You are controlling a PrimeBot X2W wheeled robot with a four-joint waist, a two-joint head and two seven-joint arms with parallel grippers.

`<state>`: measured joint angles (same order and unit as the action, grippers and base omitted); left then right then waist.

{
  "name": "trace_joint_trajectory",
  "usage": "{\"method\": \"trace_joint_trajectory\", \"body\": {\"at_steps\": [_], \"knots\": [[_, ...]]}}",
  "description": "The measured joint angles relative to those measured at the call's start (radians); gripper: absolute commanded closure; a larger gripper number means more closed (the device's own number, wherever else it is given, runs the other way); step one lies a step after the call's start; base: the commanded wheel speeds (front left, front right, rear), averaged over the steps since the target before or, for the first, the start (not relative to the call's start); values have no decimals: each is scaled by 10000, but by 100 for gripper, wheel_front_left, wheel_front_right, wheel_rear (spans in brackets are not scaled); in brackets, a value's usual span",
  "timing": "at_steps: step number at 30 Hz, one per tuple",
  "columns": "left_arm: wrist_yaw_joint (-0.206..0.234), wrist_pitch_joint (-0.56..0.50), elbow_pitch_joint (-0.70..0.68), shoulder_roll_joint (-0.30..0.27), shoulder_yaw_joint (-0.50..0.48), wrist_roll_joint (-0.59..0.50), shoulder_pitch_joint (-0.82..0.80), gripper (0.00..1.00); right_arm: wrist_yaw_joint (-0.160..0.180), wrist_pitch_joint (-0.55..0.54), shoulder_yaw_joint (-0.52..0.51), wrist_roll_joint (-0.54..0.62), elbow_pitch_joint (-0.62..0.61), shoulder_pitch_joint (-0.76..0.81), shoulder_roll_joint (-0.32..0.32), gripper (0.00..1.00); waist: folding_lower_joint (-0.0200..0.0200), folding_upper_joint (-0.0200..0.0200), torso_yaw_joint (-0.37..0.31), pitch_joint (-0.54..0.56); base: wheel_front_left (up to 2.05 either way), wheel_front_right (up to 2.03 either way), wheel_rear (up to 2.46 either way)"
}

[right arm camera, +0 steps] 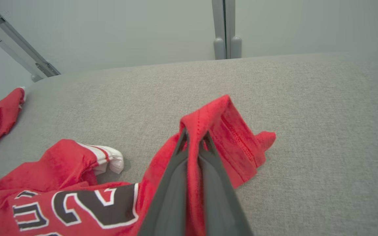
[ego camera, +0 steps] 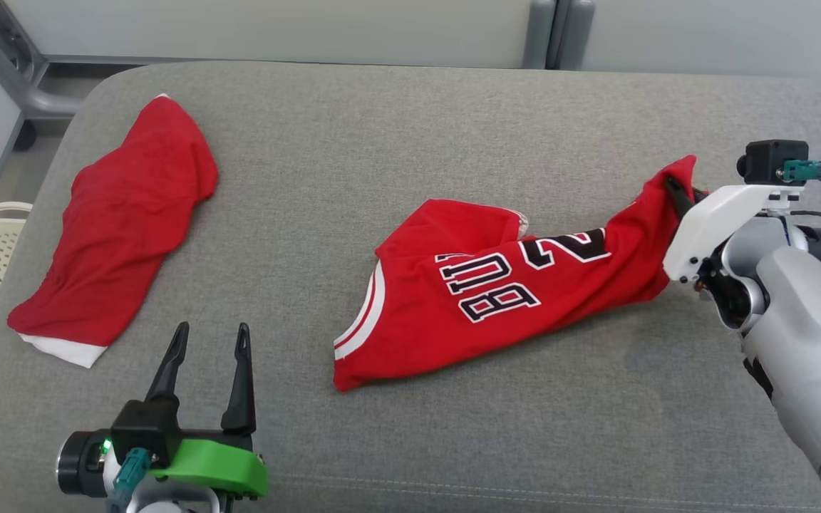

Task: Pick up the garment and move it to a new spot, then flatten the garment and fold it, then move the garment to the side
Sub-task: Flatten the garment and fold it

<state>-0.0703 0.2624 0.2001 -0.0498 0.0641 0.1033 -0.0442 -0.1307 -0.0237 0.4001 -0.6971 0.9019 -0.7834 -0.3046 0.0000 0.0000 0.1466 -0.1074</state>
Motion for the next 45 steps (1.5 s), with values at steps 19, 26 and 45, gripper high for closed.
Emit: {"method": "trace_joint_trajectory", "body": {"at_steps": [19,26,45], "knots": [[88,0,127,-2,456,105,-272,0,-2,2274,-84,721,3567,-1472,401,0,0,0,791,-313,0,0,0],[90,0,111,0,418,100,-271,0,-2,2661,247,660,2987,-1324,290,0,0,0,508,-212,0,0,0],[98,0,-84,0,163,-4,53,0,-2,2863,-757,1214,-2621,2581,-531,0,0,0,-403,197,0,0,0]]}}
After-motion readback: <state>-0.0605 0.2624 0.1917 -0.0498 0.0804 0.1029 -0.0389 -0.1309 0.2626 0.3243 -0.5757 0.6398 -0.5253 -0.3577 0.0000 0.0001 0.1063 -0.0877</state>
